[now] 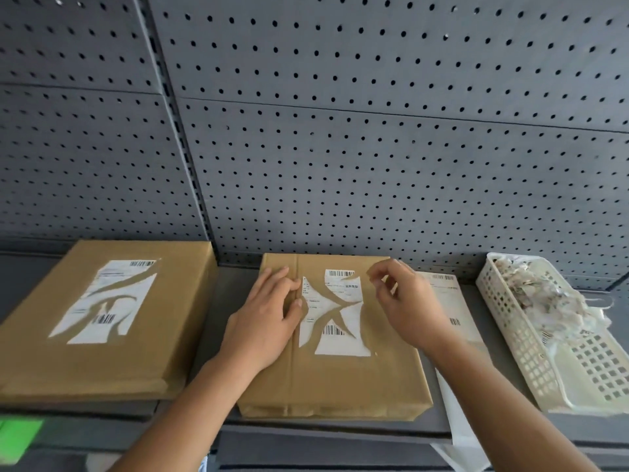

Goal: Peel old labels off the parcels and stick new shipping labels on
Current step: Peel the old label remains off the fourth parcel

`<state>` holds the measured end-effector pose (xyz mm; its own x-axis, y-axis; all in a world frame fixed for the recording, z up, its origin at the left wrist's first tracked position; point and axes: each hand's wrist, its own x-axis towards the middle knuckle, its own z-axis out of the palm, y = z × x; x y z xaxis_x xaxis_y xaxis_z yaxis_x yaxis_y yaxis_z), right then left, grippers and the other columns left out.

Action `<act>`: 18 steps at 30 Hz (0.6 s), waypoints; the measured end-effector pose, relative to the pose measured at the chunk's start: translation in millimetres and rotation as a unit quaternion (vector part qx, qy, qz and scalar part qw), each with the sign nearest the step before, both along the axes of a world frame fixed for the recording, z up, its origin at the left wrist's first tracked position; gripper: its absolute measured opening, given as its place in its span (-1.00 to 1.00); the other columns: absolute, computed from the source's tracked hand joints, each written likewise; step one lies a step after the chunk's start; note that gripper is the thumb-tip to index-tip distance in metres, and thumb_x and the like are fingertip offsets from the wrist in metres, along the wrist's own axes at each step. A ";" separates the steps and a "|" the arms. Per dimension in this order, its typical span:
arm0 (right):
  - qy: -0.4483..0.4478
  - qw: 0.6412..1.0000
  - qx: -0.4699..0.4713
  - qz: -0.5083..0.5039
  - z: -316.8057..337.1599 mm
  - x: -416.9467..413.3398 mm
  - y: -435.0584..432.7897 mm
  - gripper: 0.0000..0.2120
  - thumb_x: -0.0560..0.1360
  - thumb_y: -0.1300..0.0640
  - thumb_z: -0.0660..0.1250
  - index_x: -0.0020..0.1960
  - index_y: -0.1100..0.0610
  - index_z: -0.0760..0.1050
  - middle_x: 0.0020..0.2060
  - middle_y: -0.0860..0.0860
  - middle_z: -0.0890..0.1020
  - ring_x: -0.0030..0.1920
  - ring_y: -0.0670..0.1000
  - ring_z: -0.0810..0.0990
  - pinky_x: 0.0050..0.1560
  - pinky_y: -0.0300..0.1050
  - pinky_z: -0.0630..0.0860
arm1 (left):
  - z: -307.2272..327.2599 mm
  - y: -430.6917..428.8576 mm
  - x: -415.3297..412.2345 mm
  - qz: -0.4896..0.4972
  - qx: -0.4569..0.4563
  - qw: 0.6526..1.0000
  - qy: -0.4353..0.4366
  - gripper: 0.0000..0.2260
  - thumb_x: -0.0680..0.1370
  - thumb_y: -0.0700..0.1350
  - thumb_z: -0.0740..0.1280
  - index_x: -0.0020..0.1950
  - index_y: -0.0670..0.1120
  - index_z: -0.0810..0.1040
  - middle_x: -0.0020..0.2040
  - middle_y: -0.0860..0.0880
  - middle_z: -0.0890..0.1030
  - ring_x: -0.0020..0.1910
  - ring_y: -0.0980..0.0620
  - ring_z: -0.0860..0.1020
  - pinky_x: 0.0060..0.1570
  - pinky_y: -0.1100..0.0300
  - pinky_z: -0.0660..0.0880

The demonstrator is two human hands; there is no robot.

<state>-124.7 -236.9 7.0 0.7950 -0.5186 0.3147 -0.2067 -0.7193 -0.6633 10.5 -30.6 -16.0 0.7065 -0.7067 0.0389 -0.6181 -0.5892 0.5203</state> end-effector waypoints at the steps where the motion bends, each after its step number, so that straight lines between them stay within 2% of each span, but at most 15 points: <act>1: 0.012 1.000 0.010 0.006 -1.6 5.7 3.4 -0.83 0.56 0.28 0.26 -0.01 0.02 0.52 -0.15 -0.16 0.54 -0.23 -0.18 0.48 -0.21 -0.35 0.40 | 0.1 0.1 0.1 -0.001 -0.001 1.000 -0.001 -0.66 0.69 0.16 0.08 0.44 0.18 0.34 0.60 0.30 0.08 0.59 0.30 -0.14 0.41 -0.08 0.34; 4: 0.040 0.999 0.007 0.030 -5.0 22.0 9.3 -0.80 0.57 0.31 0.19 0.02 0.04 0.46 -0.25 -0.03 0.51 -0.37 -0.09 0.41 -0.28 -0.15 0.39 | 1.6 0.3 -0.6 0.000 -0.002 1.000 -0.001 -0.67 0.69 0.15 0.08 0.44 0.18 0.35 0.60 0.30 0.07 0.58 0.31 -0.15 0.39 -0.05 0.36; 8: 0.061 0.996 -0.004 0.067 -5.9 45.1 10.6 -0.76 0.56 0.36 0.14 0.06 0.06 0.44 -0.32 -0.15 0.42 -0.37 -0.16 0.38 -0.33 -0.11 0.37 | 1.9 0.1 -0.9 0.002 -0.001 1.000 0.001 -0.69 0.69 0.15 0.09 0.42 0.18 0.36 0.60 0.30 0.07 0.58 0.31 -0.16 0.37 -0.07 0.37; 10: 0.068 0.995 -0.016 0.076 -5.6 53.6 10.5 -0.76 0.57 0.36 0.14 0.08 0.06 0.43 -0.31 -0.22 0.39 -0.32 -0.25 0.38 -0.32 -0.26 0.29 | 2.0 -0.3 -0.6 0.001 0.002 1.000 0.004 -0.70 0.69 0.16 0.08 0.40 0.18 0.37 0.60 0.30 0.06 0.58 0.31 -0.17 0.36 -0.09 0.37; 12: 0.069 0.993 -0.034 0.088 -6.1 58.9 10.2 -0.75 0.58 0.36 0.13 0.10 0.07 0.43 -0.24 -0.27 0.40 -0.21 -0.30 0.39 -0.27 -0.32 0.30 | 2.2 -0.3 -0.5 0.001 0.004 1.000 0.005 -0.72 0.69 0.16 0.08 0.38 0.17 0.37 0.60 0.30 0.06 0.58 0.31 -0.18 0.35 -0.09 0.37; 15: 0.078 0.989 -0.077 0.101 -9.8 64.5 7.5 -0.74 0.59 0.35 0.12 0.13 0.06 0.43 -0.18 -0.34 0.41 -0.09 -0.17 0.39 -0.21 -0.24 0.32 | 2.5 -0.4 0.1 0.000 0.003 1.000 0.002 -0.73 0.69 0.15 0.08 0.36 0.17 0.37 0.61 0.30 0.06 0.58 0.30 -0.18 0.34 -0.07 0.39; 18: 0.081 0.984 -0.105 0.118 -14.2 69.3 4.8 -0.74 0.58 0.34 0.12 0.11 0.04 0.42 -0.11 -0.28 0.48 -0.01 -0.06 0.43 -0.12 -0.11 0.38 | 3.2 -0.3 -0.2 0.000 0.002 1.000 0.001 -0.74 0.69 0.14 0.08 0.35 0.17 0.37 0.60 0.30 0.06 0.58 0.31 -0.18 0.32 -0.06 0.41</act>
<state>-55.4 -232.1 -7.2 0.9340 -0.2512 0.2540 -0.1093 -0.8779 -0.4663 10.3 -30.9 -12.7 0.7069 -0.7065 0.0343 -0.6167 -0.5919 0.5190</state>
